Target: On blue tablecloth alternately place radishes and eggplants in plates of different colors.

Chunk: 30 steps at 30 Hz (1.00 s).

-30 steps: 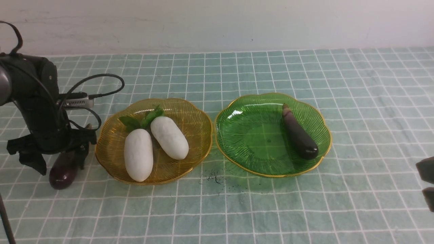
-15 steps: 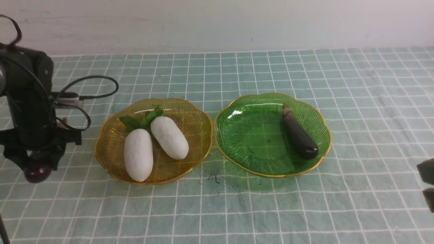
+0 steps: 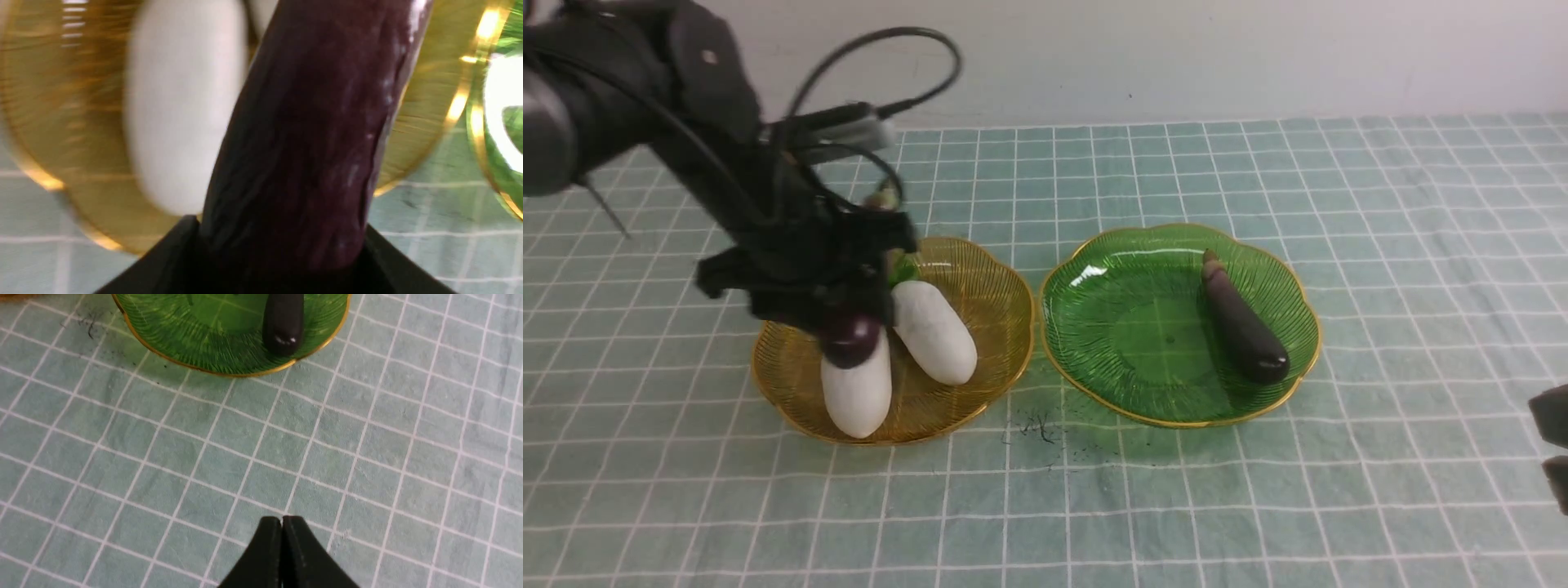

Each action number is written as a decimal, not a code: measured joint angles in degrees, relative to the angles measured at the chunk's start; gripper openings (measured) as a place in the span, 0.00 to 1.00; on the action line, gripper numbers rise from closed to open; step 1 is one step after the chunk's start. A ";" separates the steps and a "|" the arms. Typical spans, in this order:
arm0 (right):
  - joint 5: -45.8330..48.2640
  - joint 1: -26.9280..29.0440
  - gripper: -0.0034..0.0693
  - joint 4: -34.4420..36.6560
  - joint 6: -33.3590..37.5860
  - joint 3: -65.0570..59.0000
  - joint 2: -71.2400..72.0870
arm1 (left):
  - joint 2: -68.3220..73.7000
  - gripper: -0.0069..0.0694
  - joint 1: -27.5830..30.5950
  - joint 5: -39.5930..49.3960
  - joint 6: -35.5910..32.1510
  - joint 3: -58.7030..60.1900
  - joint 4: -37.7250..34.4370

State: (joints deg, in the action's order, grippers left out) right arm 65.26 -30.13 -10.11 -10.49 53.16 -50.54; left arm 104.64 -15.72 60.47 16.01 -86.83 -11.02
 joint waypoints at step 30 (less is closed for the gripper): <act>1.06 0.00 0.03 -1.64 -0.90 -6.38 33.49 | 25.01 0.76 -15.60 4.98 -0.66 -36.36 -6.68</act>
State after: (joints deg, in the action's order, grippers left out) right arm 66.32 -30.13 -11.76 -11.39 46.78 -17.05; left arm 129.64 -31.32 65.45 15.35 -123.19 -17.70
